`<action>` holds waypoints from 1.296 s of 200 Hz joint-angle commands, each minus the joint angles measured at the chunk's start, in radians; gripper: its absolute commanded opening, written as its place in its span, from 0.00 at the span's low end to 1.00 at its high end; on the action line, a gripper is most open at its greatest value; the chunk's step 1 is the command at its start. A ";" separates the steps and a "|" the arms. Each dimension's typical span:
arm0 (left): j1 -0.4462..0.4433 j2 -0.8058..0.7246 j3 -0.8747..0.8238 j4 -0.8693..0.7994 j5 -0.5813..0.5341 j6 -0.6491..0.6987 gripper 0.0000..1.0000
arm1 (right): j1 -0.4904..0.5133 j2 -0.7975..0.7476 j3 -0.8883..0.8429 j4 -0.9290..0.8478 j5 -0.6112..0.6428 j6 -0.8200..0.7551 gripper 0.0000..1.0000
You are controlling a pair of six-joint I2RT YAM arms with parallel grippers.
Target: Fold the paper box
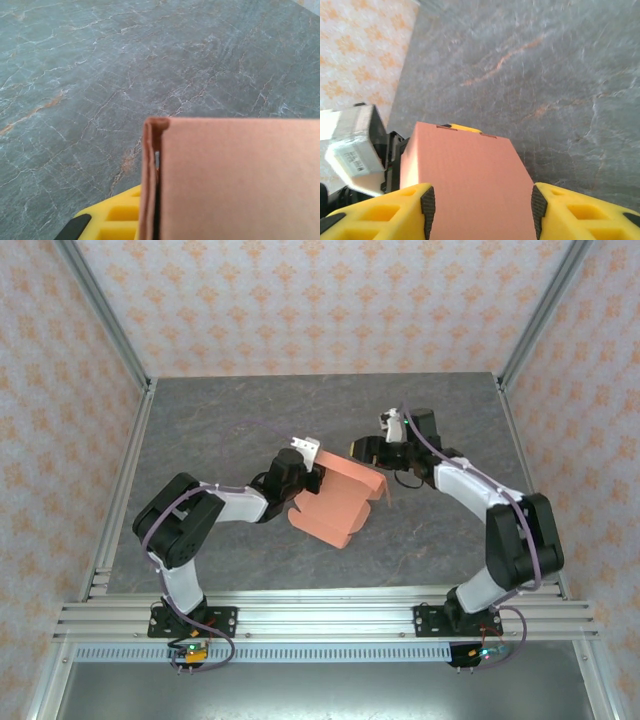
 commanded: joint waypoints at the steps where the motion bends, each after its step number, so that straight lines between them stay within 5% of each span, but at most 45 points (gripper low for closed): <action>1: 0.021 -0.030 0.026 -0.066 -0.003 -0.047 0.00 | -0.019 -0.092 -0.070 0.146 0.062 -0.046 0.56; 34: 0.068 -0.005 0.039 -0.091 0.039 -0.129 0.00 | -0.119 -0.201 -0.217 0.401 -0.016 0.073 0.58; 72: 0.136 -0.011 0.016 -0.046 0.131 -0.218 0.00 | -0.137 -0.214 -0.237 0.283 0.075 -0.056 0.60; 118: 0.159 -0.031 0.017 -0.091 0.241 -0.211 0.00 | -0.123 -0.173 -0.223 0.289 -0.128 -0.250 0.58; 172: 0.170 0.003 0.080 -0.139 0.287 -0.221 0.00 | 0.000 -0.114 -0.165 0.253 -0.192 -0.370 0.58; 214: 0.182 0.041 0.114 -0.147 0.321 -0.259 0.00 | 0.078 -0.067 -0.109 0.198 -0.148 -0.412 0.58; 259: 0.184 0.035 0.108 -0.151 0.324 -0.272 0.00 | 0.109 -0.054 -0.131 0.252 0.041 -0.421 0.53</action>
